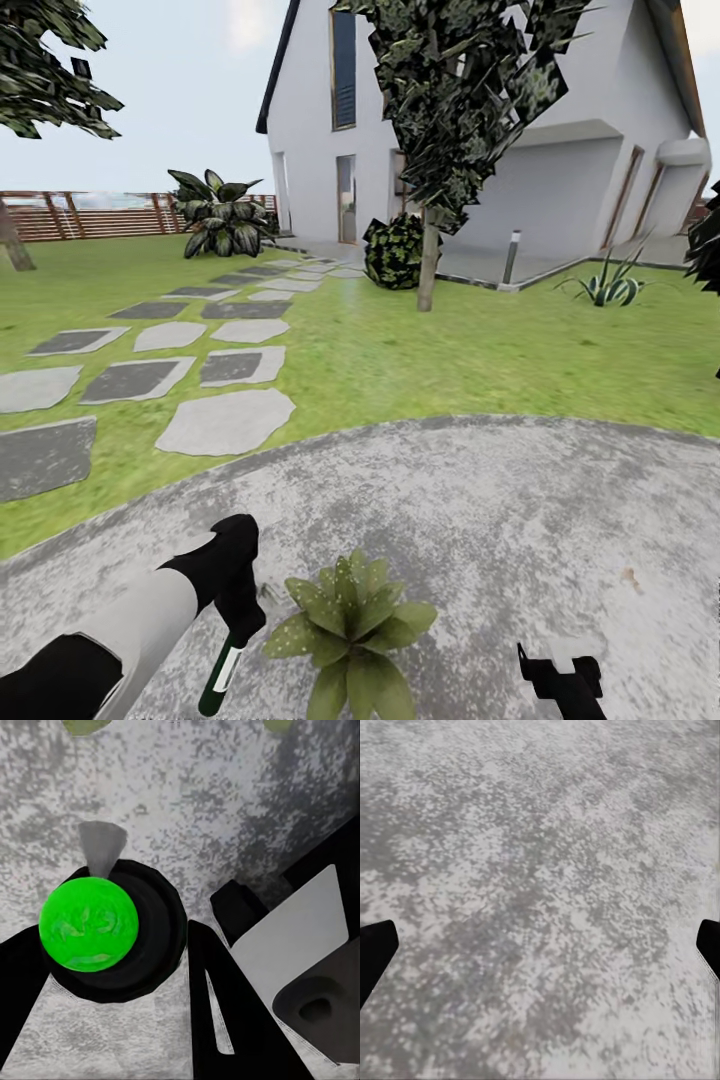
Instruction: Pick up the pesticide atomizer in the garden and spray insectifuge to fully cover both potted plants in the garden.
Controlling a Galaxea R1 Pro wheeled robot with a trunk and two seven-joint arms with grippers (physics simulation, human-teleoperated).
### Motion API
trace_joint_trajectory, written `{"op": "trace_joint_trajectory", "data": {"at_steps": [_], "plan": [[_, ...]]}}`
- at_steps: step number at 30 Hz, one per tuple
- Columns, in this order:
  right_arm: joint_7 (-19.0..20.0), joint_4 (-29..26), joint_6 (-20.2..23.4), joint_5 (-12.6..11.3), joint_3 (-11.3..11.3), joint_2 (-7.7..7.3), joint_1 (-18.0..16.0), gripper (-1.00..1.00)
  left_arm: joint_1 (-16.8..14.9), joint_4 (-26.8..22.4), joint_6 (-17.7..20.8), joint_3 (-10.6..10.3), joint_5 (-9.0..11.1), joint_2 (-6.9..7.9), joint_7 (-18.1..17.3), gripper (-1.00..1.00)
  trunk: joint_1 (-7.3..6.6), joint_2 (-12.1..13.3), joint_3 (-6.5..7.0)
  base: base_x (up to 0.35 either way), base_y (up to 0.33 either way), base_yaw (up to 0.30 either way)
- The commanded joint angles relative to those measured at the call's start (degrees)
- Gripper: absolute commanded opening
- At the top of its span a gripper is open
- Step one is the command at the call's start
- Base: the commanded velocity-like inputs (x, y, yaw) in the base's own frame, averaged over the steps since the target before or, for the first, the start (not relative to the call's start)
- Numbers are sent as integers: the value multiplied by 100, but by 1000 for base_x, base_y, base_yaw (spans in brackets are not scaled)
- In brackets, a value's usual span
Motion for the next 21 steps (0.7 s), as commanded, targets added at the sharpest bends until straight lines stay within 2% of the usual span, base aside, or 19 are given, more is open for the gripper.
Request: {"op": "trace_joint_trajectory", "data": {"at_steps": [1,6,18,21], "plan": [[-17,10,-27,59,-33,3,-6,100,0,-12,43,-9,-48,5,-55,-100,-1,-3,-6,7,-271,31],[-17,10,-27,57,-33,3,-6,100,2,-12,45,-8,-46,13,-40,-100,-1,-3,-6,11,-271,62],[-17,14,-27,66,-33,3,-6,100,-7,-13,46,-1,-44,22,-35,-100,-1,-3,-6,95,-272,268],[-17,11,-27,66,-33,3,-6,100,-7,-12,46,0,-47,32,-29,-100,-1,-3,-6,-84,-232,276]]}}
